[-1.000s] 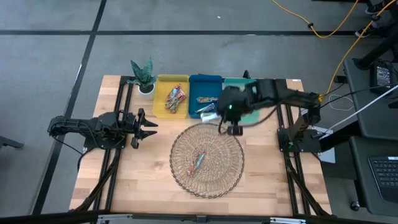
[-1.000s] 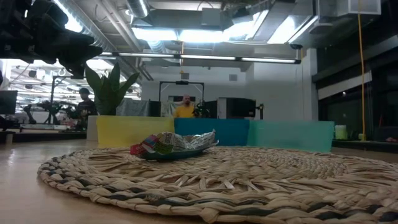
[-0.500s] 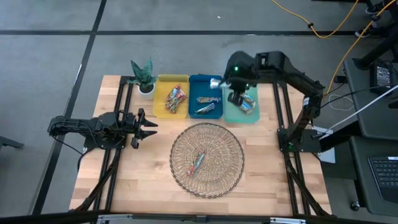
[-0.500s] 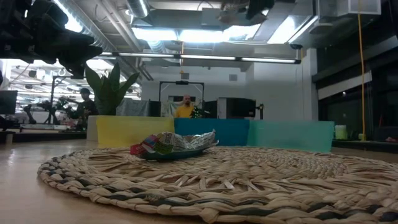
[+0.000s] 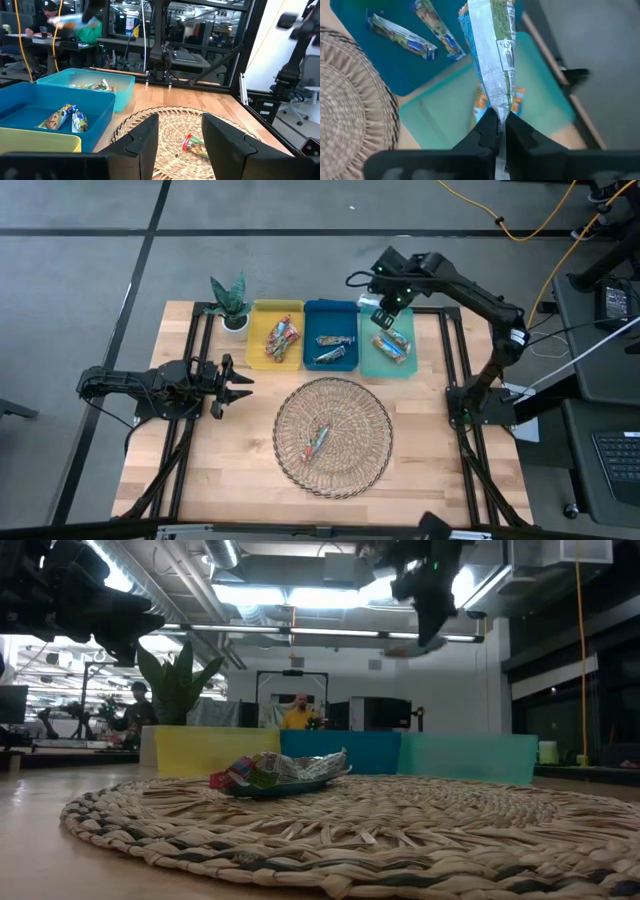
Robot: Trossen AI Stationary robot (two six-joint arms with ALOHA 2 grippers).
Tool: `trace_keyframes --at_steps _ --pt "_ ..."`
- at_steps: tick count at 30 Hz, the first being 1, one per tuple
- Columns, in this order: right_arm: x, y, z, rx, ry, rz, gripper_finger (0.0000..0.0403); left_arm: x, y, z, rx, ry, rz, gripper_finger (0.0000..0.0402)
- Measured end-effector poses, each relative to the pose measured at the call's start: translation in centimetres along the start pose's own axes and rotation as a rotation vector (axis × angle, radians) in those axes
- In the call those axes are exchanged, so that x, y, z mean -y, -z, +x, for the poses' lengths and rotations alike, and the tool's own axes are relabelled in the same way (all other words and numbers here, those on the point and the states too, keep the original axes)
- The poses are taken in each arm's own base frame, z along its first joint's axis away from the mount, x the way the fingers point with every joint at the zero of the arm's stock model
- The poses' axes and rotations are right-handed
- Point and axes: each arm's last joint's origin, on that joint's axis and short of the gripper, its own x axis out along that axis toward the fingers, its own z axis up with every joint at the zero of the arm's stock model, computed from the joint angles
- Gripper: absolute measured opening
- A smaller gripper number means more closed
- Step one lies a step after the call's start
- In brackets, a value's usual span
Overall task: Pick and place Granola Bars by type
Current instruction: Put the orange granola bar into the green bin
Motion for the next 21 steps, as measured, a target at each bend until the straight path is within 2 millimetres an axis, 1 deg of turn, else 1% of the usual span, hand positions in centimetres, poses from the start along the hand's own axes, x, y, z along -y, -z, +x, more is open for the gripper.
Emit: trace_keyframes --at_steps 5,10,14,21 --pt "1.7 1.0 5.4 -0.01 -0.064 0.05 0.0025 0.0 0.0 0.0 0.0 0.0 0.0 0.0143" --pt "2.8 2.9 10.3 -0.051 -0.102 0.105 0.0023 0.0 0.0 0.0 0.0 0.0 0.0 0.0143" --pt "3.0 4.4 12.8 -0.075 -0.149 0.128 0.0019 0.0 0.0 0.0 0.0 0.0 0.0 0.0143" --pt "3.0 6.8 15.9 -0.124 -0.159 0.15 0.0025 0.0 0.0 0.0 0.0 0.0 0.0 0.0143"
